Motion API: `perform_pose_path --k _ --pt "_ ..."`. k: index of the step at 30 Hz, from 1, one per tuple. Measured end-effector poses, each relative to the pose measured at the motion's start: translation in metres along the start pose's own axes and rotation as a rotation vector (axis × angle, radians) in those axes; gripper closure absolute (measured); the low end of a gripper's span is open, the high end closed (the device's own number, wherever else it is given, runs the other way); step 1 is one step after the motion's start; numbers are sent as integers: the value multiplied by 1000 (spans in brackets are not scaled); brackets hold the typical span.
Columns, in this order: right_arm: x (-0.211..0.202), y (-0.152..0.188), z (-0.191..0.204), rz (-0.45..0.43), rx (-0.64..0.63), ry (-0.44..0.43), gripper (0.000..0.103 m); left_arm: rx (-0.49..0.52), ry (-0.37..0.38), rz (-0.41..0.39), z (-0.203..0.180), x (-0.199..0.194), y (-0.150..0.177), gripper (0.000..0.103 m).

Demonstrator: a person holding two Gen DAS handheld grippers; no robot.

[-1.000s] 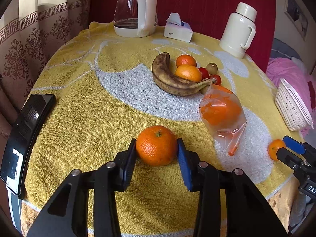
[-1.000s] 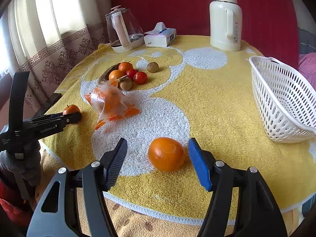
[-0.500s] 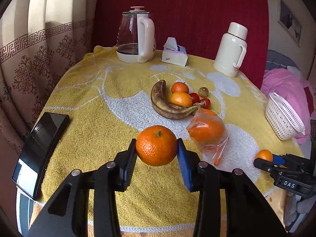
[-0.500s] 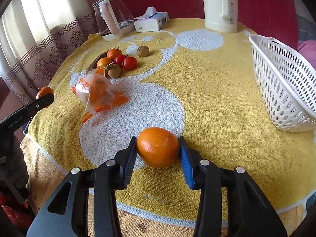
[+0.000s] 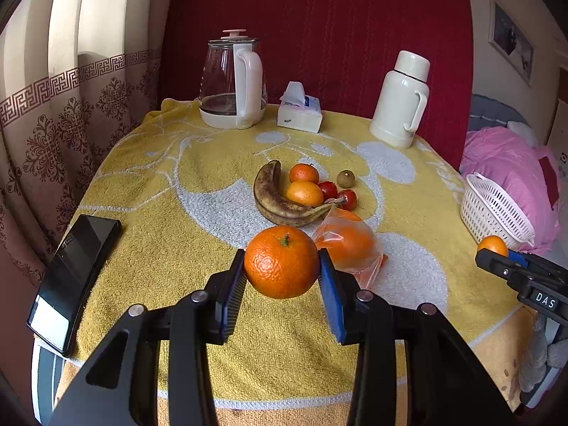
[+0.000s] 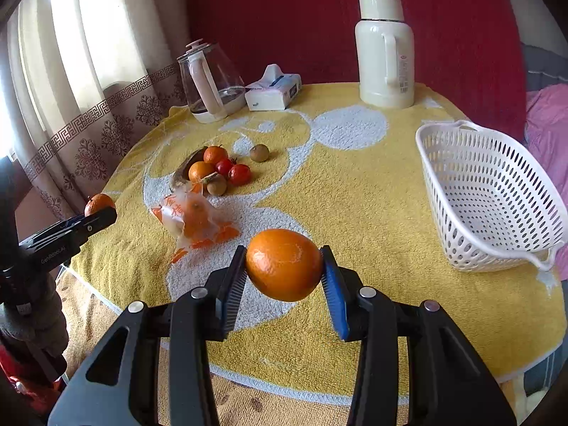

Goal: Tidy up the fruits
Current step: 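Carry the orange into the white basket and open the right tool while left carries tangerine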

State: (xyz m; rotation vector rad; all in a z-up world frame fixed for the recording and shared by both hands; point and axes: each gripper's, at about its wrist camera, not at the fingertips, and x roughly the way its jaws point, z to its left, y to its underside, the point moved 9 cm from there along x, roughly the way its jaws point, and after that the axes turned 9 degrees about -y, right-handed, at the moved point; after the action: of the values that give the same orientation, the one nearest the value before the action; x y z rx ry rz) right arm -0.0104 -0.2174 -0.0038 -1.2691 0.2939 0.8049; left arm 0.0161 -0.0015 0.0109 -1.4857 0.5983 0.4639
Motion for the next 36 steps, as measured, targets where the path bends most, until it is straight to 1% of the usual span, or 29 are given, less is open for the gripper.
perform_pose_path --k 5,12,19,25,26,29,36 --pt "-30 -23 -22 -90 12 55 60 14 8 -7 -11 -6 -3 63" --pt "-62 -42 -82 -168 98 160 60 39 11 -17 -29 -11 -7 63" --pt "-75 -42 -143 -193 181 266 60 73 21 -24 -51 -15 -14 63" --pt "-79 -31 -173 -187 240 289 60 102 43 -21 -75 -12 -22 63" --pt "-78 -30 -176 -185 249 289 60 107 49 -20 -80 -12 -23 63" --pt "-84 -27 -185 -207 285 295 43 132 65 -23 -97 -11 -26 63" --pt "-108 -32 -190 -304 296 346 42 202 126 -26 -144 -10 -33 63"
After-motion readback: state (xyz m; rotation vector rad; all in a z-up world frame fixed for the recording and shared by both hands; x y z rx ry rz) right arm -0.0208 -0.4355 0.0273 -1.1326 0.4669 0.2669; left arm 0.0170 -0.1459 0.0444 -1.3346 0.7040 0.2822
